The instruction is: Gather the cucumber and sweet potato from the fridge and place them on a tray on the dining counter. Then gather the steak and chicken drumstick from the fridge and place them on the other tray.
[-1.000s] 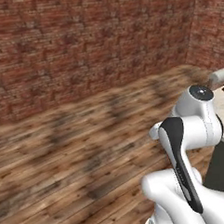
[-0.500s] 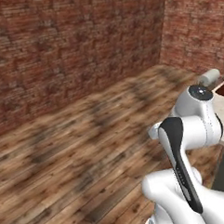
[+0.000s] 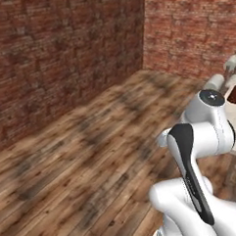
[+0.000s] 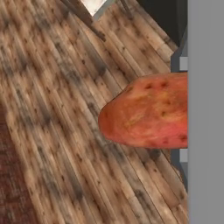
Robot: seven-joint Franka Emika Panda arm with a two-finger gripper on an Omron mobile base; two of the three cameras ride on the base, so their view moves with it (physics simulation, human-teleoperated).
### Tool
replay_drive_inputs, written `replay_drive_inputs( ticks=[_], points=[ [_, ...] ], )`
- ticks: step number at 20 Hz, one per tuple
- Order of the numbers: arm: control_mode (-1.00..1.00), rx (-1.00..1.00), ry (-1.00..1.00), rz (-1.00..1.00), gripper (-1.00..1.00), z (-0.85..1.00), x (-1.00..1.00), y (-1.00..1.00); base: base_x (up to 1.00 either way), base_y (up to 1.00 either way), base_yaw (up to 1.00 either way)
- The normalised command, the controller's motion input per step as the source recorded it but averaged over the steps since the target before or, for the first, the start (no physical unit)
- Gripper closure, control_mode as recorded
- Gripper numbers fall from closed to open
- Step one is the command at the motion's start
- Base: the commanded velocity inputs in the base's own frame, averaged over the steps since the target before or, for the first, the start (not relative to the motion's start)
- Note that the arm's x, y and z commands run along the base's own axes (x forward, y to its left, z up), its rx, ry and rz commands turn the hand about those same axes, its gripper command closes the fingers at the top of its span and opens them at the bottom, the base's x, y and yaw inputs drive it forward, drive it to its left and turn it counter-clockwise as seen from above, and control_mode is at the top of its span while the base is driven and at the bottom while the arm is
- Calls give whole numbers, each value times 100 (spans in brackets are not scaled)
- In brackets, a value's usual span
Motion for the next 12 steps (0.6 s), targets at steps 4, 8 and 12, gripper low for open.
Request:
replay_drive_inputs(
  ticks=[4, 8, 12],
  points=[
    [100, 0, 0, 0, 100, 0, 0, 0, 55, 52, -34],
    [100, 0, 0, 0, 100, 0, 0, 0, 48, 45, -35],
    [100, 0, 0, 0, 100, 0, 0, 0, 41, 39, -38]
  ],
)
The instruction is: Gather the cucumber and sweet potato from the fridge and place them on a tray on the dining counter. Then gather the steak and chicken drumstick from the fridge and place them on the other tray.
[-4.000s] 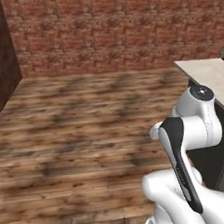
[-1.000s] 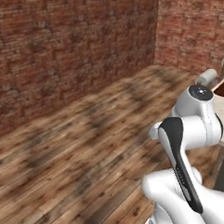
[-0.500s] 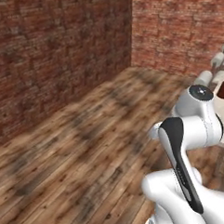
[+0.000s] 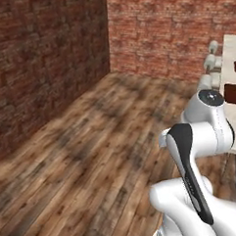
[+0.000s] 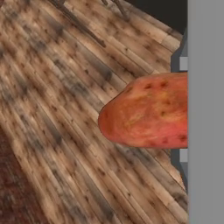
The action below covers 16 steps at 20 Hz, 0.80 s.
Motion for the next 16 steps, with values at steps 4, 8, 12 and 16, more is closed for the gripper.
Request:
replay_drive_inputs(
  ticks=[4, 8, 12, 16],
  points=[
    [100, 0, 0, 0, 100, 0, 0, 0, 46, 41, -40],
    [100, 0, 0, 0, 100, 0, 0, 0, 50, 40, -40],
    [100, 0, 0, 0, 100, 0, 0, 0, 51, 29, -43],
    [100, 0, 0, 0, 100, 0, 0, 0, 55, 27, -45]
  ],
)
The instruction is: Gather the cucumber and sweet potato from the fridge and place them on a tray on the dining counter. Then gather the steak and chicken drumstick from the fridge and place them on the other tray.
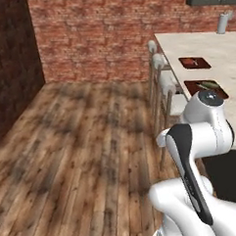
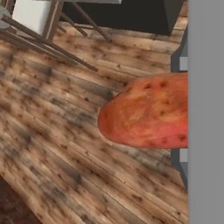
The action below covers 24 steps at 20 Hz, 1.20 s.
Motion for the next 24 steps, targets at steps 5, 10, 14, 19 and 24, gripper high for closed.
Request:
replay_drive_inputs(
  ticks=[5, 10, 14, 19, 24],
  points=[
    [100, 0, 0, 0, 100, 0, 0, 0, 60, 25, -47],
    [100, 0, 0, 0, 100, 0, 0, 0, 61, 27, -48],
    [100, 0, 0, 0, 100, 0, 0, 0, 48, 35, -47],
    [100, 0, 0, 0, 100, 0, 0, 0, 40, 60, -46],
    [100, 0, 0, 0, 100, 0, 0, 0, 40, 67, -46]
  ],
)
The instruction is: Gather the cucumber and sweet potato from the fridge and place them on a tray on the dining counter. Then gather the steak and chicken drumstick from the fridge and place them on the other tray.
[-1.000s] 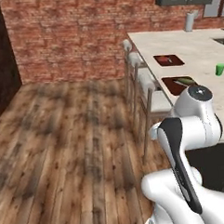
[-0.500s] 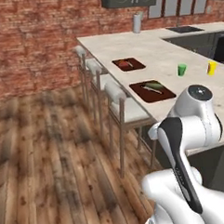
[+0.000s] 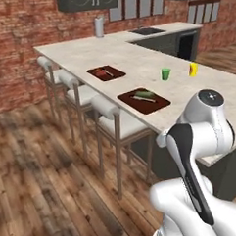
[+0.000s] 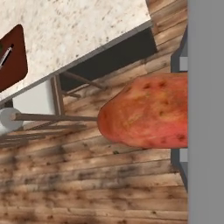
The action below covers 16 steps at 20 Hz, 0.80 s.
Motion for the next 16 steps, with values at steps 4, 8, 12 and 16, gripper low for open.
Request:
replay_drive_inputs(
  ticks=[4, 8, 12, 16],
  points=[
    [100, 0, 0, 0, 100, 0, 0, 0, 39, 53, -46],
    [100, 0, 0, 0, 100, 0, 0, 0, 35, 47, -46],
    [100, 0, 0, 0, 100, 0, 0, 0, 30, 54, -46],
    [100, 0, 0, 0, 100, 0, 0, 0, 26, 59, -47]
  ],
)
